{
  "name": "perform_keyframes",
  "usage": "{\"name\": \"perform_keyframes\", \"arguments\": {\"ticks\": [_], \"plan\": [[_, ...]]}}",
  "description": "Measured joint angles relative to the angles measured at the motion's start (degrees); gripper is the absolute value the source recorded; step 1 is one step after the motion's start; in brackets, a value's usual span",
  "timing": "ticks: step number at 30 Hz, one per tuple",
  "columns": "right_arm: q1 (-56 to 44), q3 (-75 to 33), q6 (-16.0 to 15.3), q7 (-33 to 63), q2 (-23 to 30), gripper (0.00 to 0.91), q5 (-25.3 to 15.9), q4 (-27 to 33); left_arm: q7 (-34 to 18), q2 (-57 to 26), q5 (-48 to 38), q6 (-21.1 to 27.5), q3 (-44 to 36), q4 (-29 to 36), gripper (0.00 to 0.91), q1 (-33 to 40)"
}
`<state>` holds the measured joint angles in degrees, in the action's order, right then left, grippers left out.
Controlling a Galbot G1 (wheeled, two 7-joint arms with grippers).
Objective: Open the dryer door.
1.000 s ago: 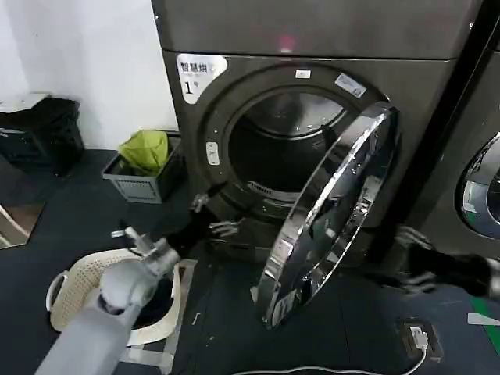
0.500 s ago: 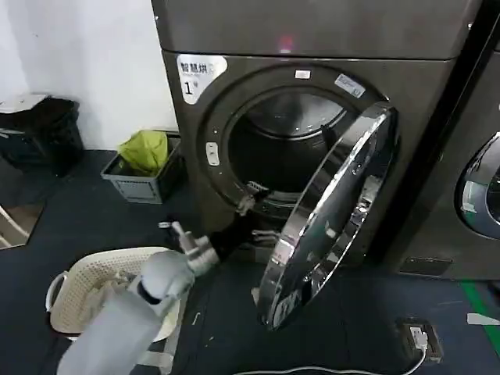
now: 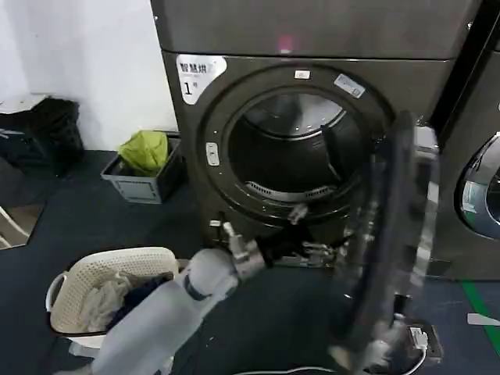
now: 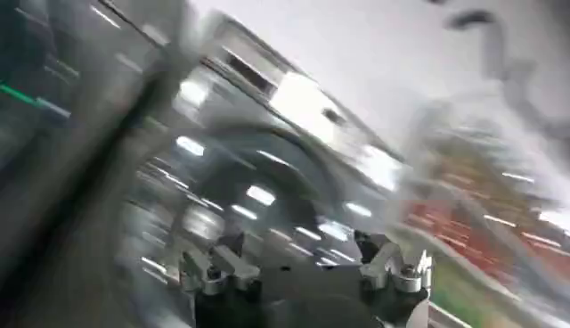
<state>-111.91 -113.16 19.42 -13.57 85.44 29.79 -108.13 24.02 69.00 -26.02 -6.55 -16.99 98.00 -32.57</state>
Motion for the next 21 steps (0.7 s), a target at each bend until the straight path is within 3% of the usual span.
{"name": "perform_keyframes", "arguments": {"ticks": [5,13,21], "plan": [[1.73,-4.34,-4.27,12.60,1.82,0.907,-5.39,2.01,-0.13,2.57,1.36,0.01,-3.24,-1.60,0.907,1.64],[3.08,-10.72,-13.66,27.50,5.05,0.907,-16.06,4.87,-1.35,7.90,2.00,0.57,-7.49,-5.27,0.907,4.23],[2.96,-14.85,-17.60,31.84,6.79,0.907,-17.89,5.91,-1.59,13.72,2.62,0.59,-9.90,-10.39,0.907,6.44]]}}
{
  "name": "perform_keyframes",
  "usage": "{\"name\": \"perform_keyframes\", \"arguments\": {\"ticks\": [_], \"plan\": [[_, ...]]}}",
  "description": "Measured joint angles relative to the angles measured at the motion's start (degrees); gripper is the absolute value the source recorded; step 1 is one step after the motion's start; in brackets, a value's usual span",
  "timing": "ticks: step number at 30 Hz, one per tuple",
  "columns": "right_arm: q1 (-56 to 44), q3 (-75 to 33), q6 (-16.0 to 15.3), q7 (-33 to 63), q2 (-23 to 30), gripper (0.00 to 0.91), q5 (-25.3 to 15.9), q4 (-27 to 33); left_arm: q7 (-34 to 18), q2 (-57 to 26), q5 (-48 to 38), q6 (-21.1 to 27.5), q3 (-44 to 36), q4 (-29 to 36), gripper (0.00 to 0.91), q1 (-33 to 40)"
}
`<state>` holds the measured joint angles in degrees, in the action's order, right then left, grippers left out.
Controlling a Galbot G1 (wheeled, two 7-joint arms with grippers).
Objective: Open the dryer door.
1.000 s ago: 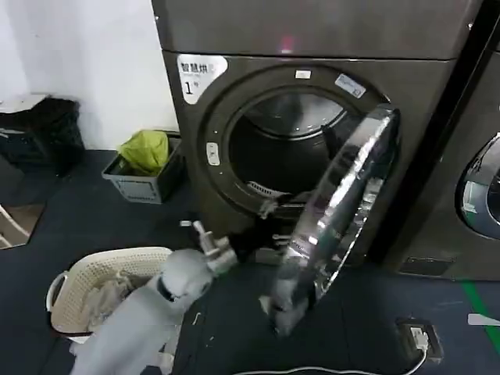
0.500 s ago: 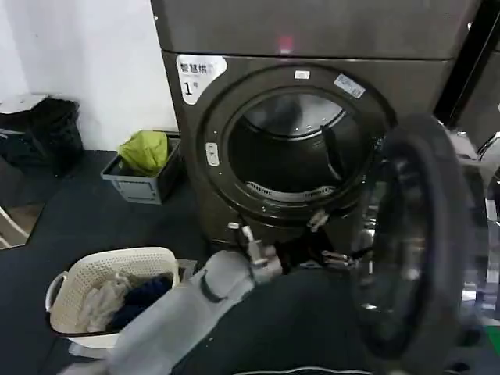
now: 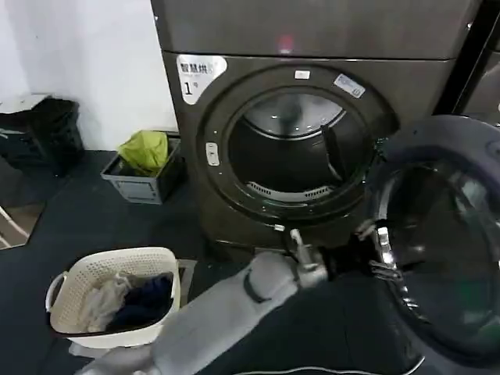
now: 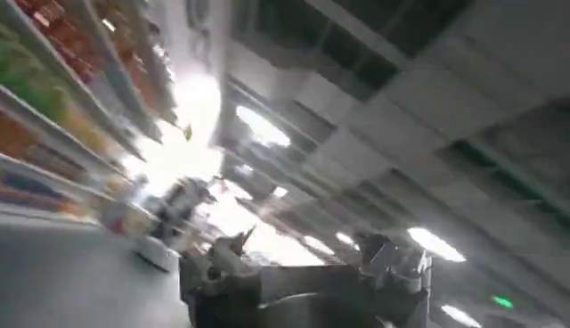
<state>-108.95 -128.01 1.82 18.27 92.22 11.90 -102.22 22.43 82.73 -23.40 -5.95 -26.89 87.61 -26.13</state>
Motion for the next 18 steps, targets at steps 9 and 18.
{"name": "perform_keyframes", "arguments": {"ticks": [9,18], "plan": [[-0.76,-3.82,-1.44,1.58,0.00,0.907,-0.57,1.01,-1.02,5.57,0.15,0.12,-1.22,-6.42,0.907,2.95],[-0.49,-4.64,-1.65,1.56,-0.03,0.907,-1.87,0.56,-1.19,9.50,1.12,1.51,-0.94,-11.61,0.907,3.97]]}}
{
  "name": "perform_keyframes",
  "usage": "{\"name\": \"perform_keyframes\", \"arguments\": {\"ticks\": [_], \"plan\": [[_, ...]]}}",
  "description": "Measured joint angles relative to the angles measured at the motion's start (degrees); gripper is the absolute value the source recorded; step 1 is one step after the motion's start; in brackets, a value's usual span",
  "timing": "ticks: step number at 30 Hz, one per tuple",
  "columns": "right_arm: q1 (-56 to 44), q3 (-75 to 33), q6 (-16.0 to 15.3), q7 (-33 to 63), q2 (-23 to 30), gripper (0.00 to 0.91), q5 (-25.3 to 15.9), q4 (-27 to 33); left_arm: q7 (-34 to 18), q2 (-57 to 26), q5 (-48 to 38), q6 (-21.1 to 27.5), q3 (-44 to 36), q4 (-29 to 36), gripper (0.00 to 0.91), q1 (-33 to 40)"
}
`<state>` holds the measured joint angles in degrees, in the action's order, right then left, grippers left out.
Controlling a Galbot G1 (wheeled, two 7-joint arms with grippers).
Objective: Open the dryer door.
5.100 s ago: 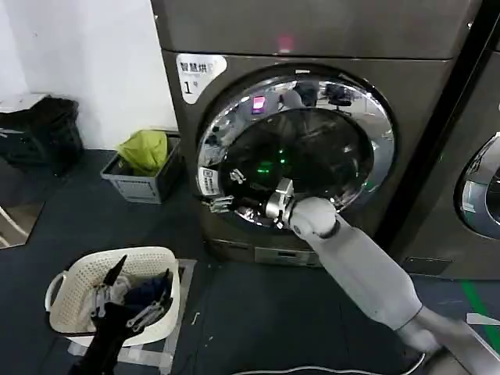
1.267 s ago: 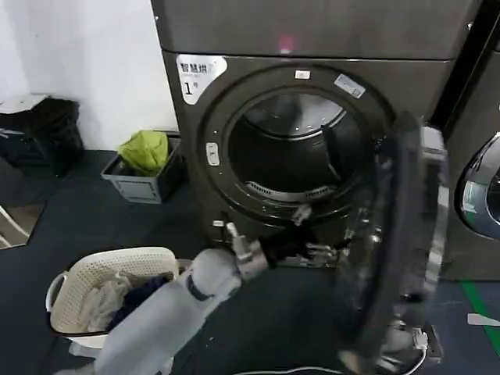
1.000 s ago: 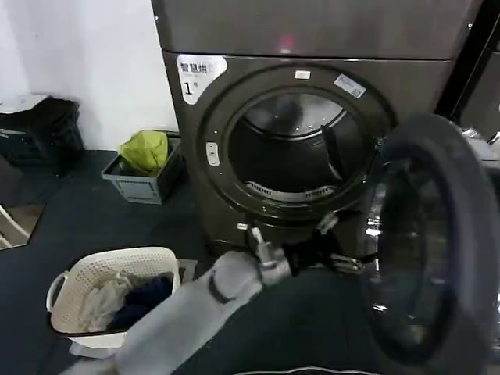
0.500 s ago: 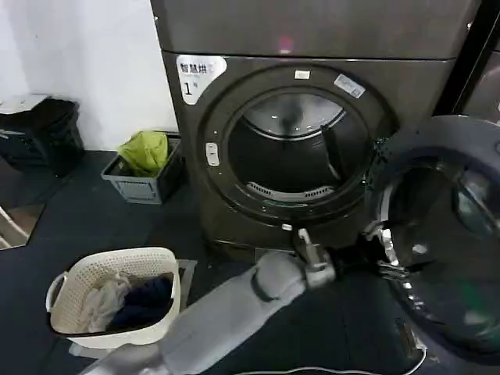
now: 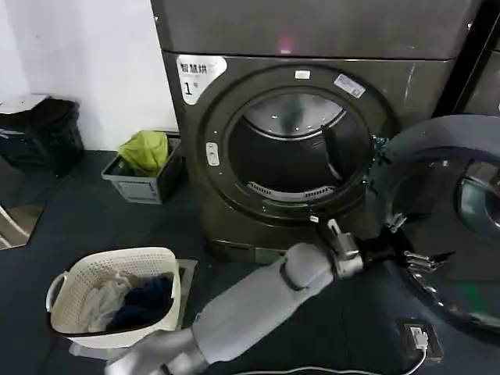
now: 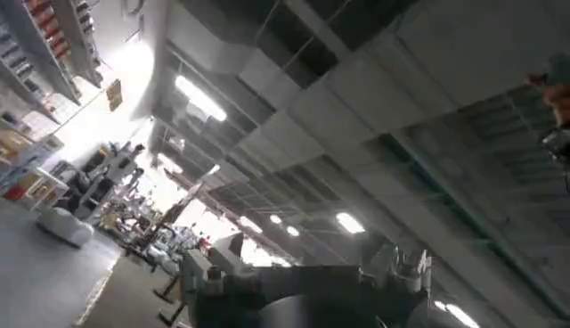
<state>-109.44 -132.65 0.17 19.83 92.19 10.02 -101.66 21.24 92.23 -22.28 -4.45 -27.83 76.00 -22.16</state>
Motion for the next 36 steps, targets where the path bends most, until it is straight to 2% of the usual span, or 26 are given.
{"name": "perform_keyframes", "arguments": {"ticks": [10,16,19,25,36], "plan": [[0.42,0.35,0.13,-0.34,0.00,0.907,0.09,-0.67,-5.42,-0.03,-1.84,5.37,2.23,-1.16,0.907,-1.05],[0.40,0.32,0.49,-1.70,0.00,0.907,1.85,-1.07,-3.98,-0.04,-3.62,8.12,1.55,1.75,0.907,-2.23],[0.35,0.42,-0.13,-2.20,0.00,0.907,2.99,-1.80,-3.96,-0.04,-5.24,10.73,0.73,5.86,0.907,-3.31],[0.58,1.68,-0.58,-2.44,0.00,0.907,3.21,-1.70,-6.92,-1.03,-9.67,15.88,0.50,18.44,0.907,-6.10],[0.88,3.88,-1.07,-2.94,-0.01,0.907,2.86,-0.27,-10.63,-25.31,-14.04,19.04,6.10,37.89,0.907,-11.31]]}}
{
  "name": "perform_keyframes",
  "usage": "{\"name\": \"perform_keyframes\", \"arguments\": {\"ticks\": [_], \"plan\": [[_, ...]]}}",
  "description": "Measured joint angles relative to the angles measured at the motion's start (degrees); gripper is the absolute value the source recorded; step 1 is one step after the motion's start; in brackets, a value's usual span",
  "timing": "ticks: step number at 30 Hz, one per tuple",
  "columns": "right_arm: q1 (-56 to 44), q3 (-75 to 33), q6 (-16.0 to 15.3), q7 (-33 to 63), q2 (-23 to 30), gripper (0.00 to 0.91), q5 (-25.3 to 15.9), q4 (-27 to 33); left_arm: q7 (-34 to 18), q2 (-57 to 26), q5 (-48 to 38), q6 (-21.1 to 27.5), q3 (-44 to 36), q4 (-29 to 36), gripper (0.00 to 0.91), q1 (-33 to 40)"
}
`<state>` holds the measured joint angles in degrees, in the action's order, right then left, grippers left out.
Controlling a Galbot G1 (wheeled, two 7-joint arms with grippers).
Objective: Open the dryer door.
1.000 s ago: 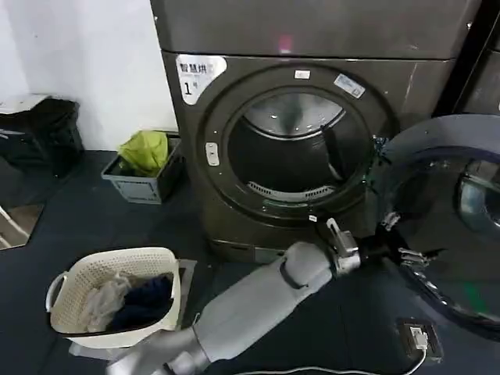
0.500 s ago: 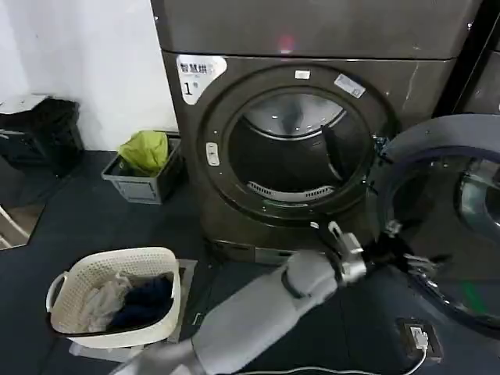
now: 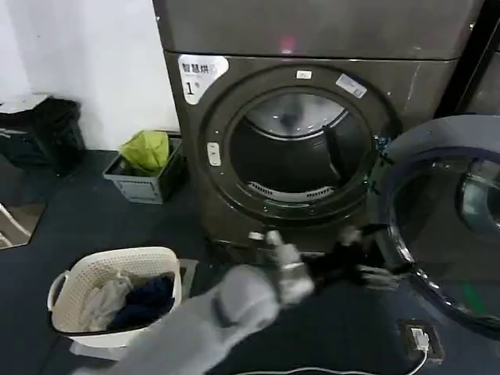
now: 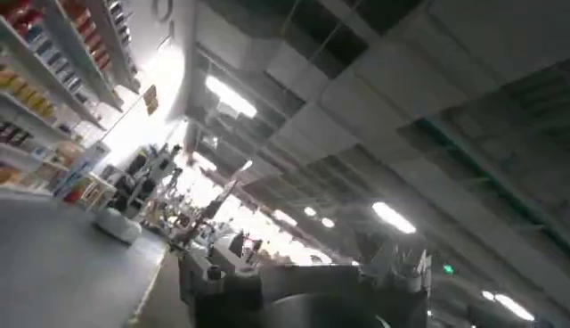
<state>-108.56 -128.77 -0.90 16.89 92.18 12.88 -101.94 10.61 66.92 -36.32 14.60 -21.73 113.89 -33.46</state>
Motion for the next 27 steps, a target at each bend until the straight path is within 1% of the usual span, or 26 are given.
{"name": "perform_keyframes", "arguments": {"ticks": [3,7,11,13,16,19,22,25,26,27], "plan": [[0.29,0.63,-0.21,-0.25,-1.88,0.907,-0.31,0.29,-1.37,-6.96,-1.04,0.55,2.33,4.23,0.907,-2.65],[0.72,1.40,-0.29,-0.59,-3.98,0.907,-1.16,0.00,-5.84,-16.00,-5.67,4.23,8.26,9.13,0.907,-8.35],[1.59,2.84,-0.37,-1.00,-5.46,0.907,-1.56,-0.34,-12.22,-24.30,-12.42,9.36,16.81,12.80,0.907,-15.43],[1.90,3.58,-0.34,-1.36,-5.83,0.907,-1.49,-0.52,-16.11,-27.74,-15.98,11.28,20.78,13.26,0.907,-18.51],[2.12,5.10,-0.35,-1.83,-6.11,0.907,0.23,-1.11,-22.10,-32.87,-20.85,14.65,25.90,13.34,0.907,-21.71],[2.16,6.56,-0.81,-1.81,-6.20,0.907,1.79,-1.46,-28.84,-37.22,-26.98,18.34,28.51,13.08,0.907,-22.34],[2.00,7.45,-0.80,-1.47,-6.00,0.907,2.44,-1.45,-35.47,-41.64,-33.73,21.47,29.77,12.07,0.907,-21.48],[1.58,8.12,-0.67,-1.31,-5.51,0.907,3.38,-1.04,-43.02,-45.09,-43.81,26.46,30.60,11.21,0.907,-19.39],[1.52,8.25,-0.65,-1.30,-5.46,0.907,3.62,-0.92,-45.77,-45.96,-47.27,27.64,30.80,10.95,0.907,-18.61],[1.46,8.34,-0.63,-1.28,-5.44,0.907,3.95,-0.80,-48.08,-46.71,-50.57,27.68,30.99,10.75,0.907,-17.81]]}}
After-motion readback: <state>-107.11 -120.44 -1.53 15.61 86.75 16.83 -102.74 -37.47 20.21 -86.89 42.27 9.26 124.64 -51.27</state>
